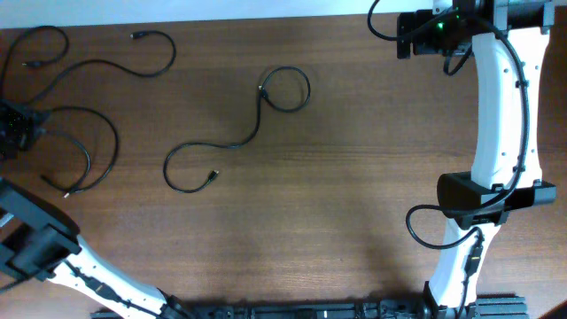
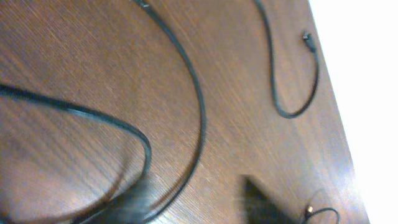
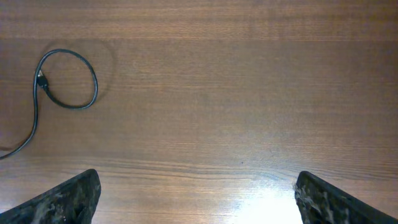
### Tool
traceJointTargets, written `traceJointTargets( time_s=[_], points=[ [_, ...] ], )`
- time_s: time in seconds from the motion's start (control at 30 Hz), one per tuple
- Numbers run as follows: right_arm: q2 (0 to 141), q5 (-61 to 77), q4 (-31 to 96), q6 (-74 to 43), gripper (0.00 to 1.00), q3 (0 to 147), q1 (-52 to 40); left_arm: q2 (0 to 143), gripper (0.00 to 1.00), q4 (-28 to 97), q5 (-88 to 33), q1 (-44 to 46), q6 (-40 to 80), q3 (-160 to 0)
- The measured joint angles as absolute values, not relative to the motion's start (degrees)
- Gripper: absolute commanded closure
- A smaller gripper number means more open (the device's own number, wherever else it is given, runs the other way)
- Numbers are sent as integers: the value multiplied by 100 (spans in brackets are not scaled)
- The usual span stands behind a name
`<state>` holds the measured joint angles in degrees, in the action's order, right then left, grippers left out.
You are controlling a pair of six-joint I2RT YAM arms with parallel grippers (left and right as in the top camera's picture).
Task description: Untangle cables
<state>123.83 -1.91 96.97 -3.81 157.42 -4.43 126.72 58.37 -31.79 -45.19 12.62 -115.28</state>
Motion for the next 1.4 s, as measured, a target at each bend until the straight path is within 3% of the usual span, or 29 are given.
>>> traceJointTargets(
  time_s=[0.13, 0.27, 0.57, 0.6, 0.63, 0.7, 0.73, 0.77, 0.93, 1.0, 1.13, 1.3, 1.4],
  points=[
    [12383, -191, 9697, -384, 2, 15742, -443, 12586, 36, 6195, -2700, -4491, 1288, -11347],
    [12383, -191, 9697, -386, 3, 15742, -443, 12591, 22, 5828, -2349, -4362, 1291, -10672],
    [12383, -191, 9697, -381, 3, 15742, -443, 12602, 27, 4619, -1785, -3621, 1229, -9478],
    [12385, -191, 9697, -384, 3, 15742, -443, 12602, 31, 4582, -1538, -3564, 1216, -9474],
    [12385, -191, 9697, -386, 2, 15742, -443, 12602, 42, 4578, -1219, -3503, 1199, -9467],
    [12383, -191, 9697, -381, 2, 15742, -443, 12602, 80, 4541, -827, -3444, 1164, -9402],
    [12385, -191, 9697, -384, 2, 15742, -443, 12602, 93, 4521, -690, -3446, 1160, -9349],
    [12383, -191, 9697, -386, 2, 15742, -443, 12602, 100, 4510, -628, -3446, 1149, -9321],
    [12385, -191, 9697, -381, 3, 15742, -443, 12602, 100, 4471, -834, -3474, 1160, -9306],
    [12385, -191, 9697, -381, 3, 15742, -443, 12602, 100, 4488, -1485, -3559, 1492, -9365],
    [12385, -191, 9697, -381, 2, 15742, -443, 12602, 100, 4453, -3087, -3865, 3089, -9640],
    [12385, -191, 9697, -381, 2, 15742, -443, 12602, 100, 4453, -4121, -4230, 4250, -9649],
    [12385, -191, 9697, -381, 2, 15742, -443, 12602, 90, 4453, -4858, -4438, 4700, -9649]
  ],
)
